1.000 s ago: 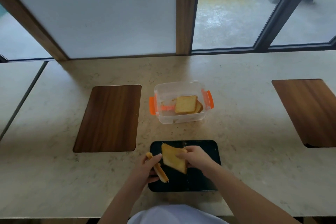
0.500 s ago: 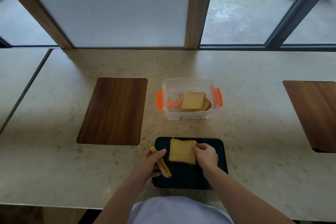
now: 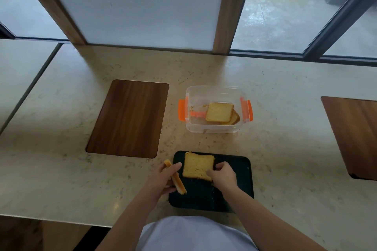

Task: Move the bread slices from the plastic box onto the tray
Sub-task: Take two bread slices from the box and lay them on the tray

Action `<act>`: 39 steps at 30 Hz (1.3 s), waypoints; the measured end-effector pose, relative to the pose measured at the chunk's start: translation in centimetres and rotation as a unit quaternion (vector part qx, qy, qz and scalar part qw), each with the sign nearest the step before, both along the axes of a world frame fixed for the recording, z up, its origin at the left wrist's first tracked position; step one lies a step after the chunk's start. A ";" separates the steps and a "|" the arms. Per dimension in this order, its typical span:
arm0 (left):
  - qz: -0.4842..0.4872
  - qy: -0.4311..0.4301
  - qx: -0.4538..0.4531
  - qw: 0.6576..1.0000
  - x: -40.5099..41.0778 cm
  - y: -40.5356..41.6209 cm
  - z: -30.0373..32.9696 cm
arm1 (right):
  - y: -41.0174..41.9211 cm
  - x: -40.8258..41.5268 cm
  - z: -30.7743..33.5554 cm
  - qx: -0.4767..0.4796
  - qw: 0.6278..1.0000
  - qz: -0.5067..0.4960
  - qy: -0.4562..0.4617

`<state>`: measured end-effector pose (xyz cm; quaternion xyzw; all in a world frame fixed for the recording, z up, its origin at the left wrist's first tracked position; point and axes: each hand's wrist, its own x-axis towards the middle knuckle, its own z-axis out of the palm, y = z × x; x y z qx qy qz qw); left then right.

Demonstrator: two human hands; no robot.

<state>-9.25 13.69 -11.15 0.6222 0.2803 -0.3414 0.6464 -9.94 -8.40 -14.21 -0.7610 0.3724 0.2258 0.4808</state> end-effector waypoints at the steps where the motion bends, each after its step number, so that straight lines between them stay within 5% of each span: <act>1: -0.001 -0.001 -0.001 1.000 0.0 0.1 0.0 | 0.1 -0.1 -0.1 0.006 1.000 -0.001 0.005; 23: 0.009 -0.002 -0.008 1.000 -0.8 0.3 0.8 | 1.9 1.5 0.1 0.059 0.996 0.063 0.028; 30: 0.087 -0.027 -0.126 0.988 -1.2 0.1 0.8 | 0.4 -0.7 2.7 0.101 0.994 0.041 0.011; 33: 0.117 -0.046 -0.165 0.978 -0.9 -0.7 1.4 | 0.5 -1.9 4.7 0.195 0.979 0.002 0.053; 39: 0.195 -0.084 -0.233 0.949 0.4 -2.8 4.1 | 0.5 -3.0 7.8 0.441 0.890 -0.046 0.108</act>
